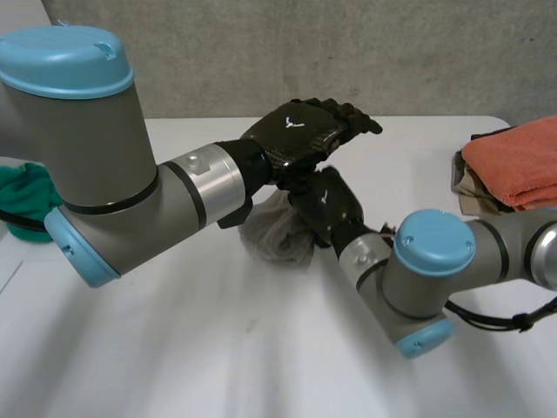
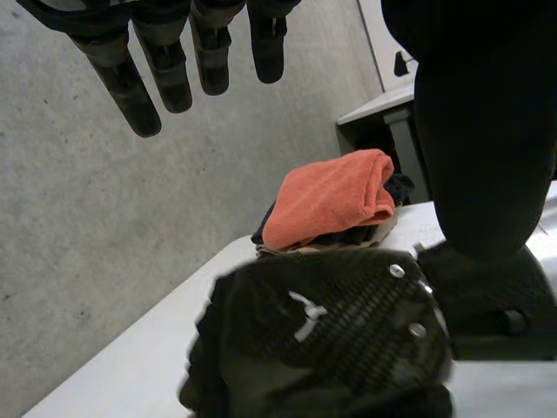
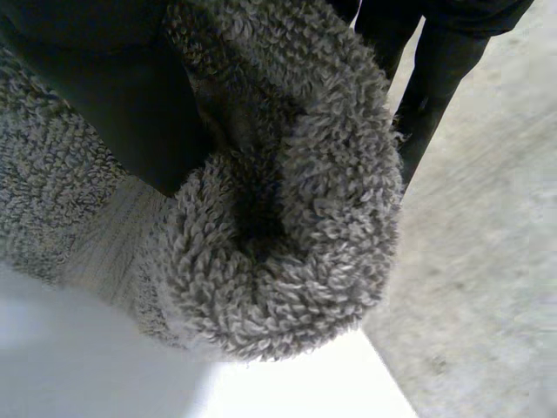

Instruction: Fold the laundry.

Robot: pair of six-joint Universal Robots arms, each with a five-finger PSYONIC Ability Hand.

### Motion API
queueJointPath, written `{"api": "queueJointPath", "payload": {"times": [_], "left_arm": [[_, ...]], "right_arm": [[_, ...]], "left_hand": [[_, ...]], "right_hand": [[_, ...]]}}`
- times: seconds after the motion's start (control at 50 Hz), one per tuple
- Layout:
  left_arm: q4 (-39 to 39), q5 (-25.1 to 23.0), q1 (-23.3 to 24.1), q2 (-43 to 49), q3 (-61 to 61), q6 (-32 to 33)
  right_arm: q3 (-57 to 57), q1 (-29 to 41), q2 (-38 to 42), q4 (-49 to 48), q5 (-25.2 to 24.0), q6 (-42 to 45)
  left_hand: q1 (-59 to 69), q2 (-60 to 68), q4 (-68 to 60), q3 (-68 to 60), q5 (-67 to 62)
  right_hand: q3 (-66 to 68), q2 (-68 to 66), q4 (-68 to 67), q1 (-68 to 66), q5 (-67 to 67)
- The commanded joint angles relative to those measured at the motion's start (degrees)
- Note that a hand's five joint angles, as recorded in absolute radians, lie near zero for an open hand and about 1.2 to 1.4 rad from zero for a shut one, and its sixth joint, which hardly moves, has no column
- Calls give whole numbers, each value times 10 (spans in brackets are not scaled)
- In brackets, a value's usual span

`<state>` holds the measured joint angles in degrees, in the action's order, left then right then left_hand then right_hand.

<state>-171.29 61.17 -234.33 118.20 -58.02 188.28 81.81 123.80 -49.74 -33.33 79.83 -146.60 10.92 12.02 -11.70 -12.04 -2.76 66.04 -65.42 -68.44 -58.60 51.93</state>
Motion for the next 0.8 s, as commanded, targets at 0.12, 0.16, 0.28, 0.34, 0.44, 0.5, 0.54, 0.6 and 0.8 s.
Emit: {"api": "queueJointPath", "payload": {"times": [0.12, 0.16, 0.28, 0.34, 0.44, 0.5, 0.54, 0.6, 0.8], "left_arm": [[-13, 3, -3, -53, 10, -5], [-22, 6, -3, -60, 10, -6], [-28, 5, -1, -64, 6, -22], [-28, 5, 0, -62, 1, -24], [-28, 4, 2, -56, -11, -24], [-28, 4, 2, -54, -18, -24], [-28, 4, 3, -51, -19, -23], [-29, 4, 3, -46, -20, -23], [-29, 4, 3, -46, -17, -22]], "right_arm": [[-117, -128, -69, -10, 53, -30], [-127, -173, -76, -30, 58, -43], [-129, -310, -90, -114, 52, -64], [-129, -376, -81, -131, 39, -70], [-129, -444, -12, -132, -35, -73], [-123, -482, 33, -124, -86, -68], [-120, -494, 51, -117, -106, -68], [-111, -511, 67, -96, -139, -68], [-96, -524, 25, -90, -163, -76]], "left_hand": [[-5, -16, 13, 17, 24], [-7, -18, 15, 18, 25], [-7, -18, 15, 18, 25], [-5, -16, 13, 17, 24], [-5, -16, 13, 17, 24], [-5, -16, 13, 17, 24], [-5, -16, 13, 17, 24], [-5, -16, 13, 17, 24], [-5, -16, 13, 17, 24]], "right_hand": [[140, -146, -116, -214, 181], [140, -146, -116, -214, 181], [140, -146, -116, -214, 181], [140, -146, -116, -214, 181], [140, -146, -116, -214, 181], [140, -146, -116, -214, 181], [140, -146, -116, -214, 181], [140, -146, -116, -214, 181], [140, -146, -116, -214, 181]]}}
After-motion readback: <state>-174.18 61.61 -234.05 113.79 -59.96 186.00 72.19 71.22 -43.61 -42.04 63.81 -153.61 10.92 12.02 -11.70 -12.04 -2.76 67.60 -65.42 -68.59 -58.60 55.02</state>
